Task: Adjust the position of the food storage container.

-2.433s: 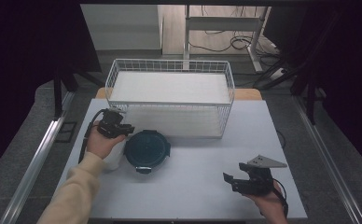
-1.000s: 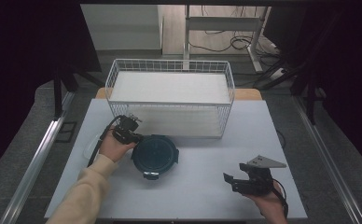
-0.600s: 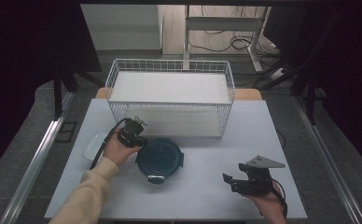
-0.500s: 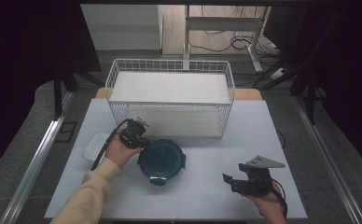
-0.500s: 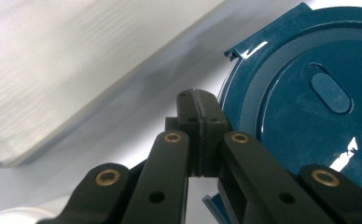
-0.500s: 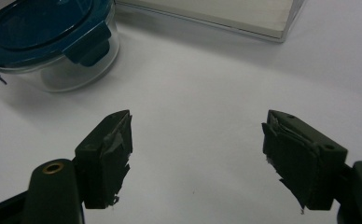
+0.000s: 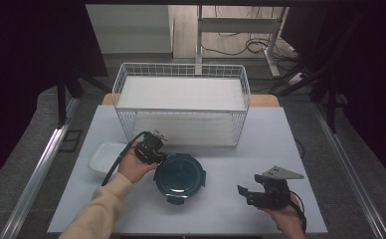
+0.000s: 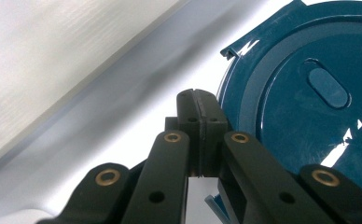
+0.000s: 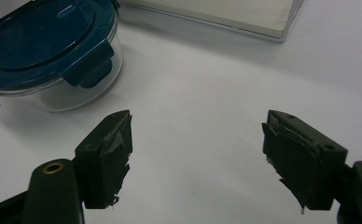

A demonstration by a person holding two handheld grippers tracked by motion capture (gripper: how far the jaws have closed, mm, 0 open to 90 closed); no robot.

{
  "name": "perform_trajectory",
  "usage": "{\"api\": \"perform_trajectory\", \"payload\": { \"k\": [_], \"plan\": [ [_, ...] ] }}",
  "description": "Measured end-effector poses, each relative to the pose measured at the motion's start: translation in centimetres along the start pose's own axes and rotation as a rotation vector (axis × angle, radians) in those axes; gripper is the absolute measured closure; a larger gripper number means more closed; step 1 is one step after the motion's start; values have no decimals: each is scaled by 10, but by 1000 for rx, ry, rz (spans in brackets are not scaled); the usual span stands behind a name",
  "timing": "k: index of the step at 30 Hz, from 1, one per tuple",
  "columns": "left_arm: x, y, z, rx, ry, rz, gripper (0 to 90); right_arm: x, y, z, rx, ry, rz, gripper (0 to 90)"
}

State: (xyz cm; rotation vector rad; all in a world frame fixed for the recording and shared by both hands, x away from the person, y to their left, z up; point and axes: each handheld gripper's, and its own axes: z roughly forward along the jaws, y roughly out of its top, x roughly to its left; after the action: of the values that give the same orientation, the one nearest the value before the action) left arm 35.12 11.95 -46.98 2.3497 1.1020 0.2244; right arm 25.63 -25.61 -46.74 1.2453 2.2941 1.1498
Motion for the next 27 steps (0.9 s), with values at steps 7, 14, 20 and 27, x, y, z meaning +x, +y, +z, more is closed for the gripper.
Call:
{"api": "perform_trajectory", "payload": {
  "k": [7,14,20,27],
  "plan": [
    [-2,-2,0,-12,-17,-14,900,1,0,1,2,0,-5,239],
    [-7,-3,0,-11,-21,-10,900,0,0,1,3,1,-3,239],
    [-14,-3,0,-8,-22,6,900,1,0,1,1,1,-5,239],
    [-21,-5,0,-11,-49,11,900,1,0,0,1,3,2,239]
  ]
}}
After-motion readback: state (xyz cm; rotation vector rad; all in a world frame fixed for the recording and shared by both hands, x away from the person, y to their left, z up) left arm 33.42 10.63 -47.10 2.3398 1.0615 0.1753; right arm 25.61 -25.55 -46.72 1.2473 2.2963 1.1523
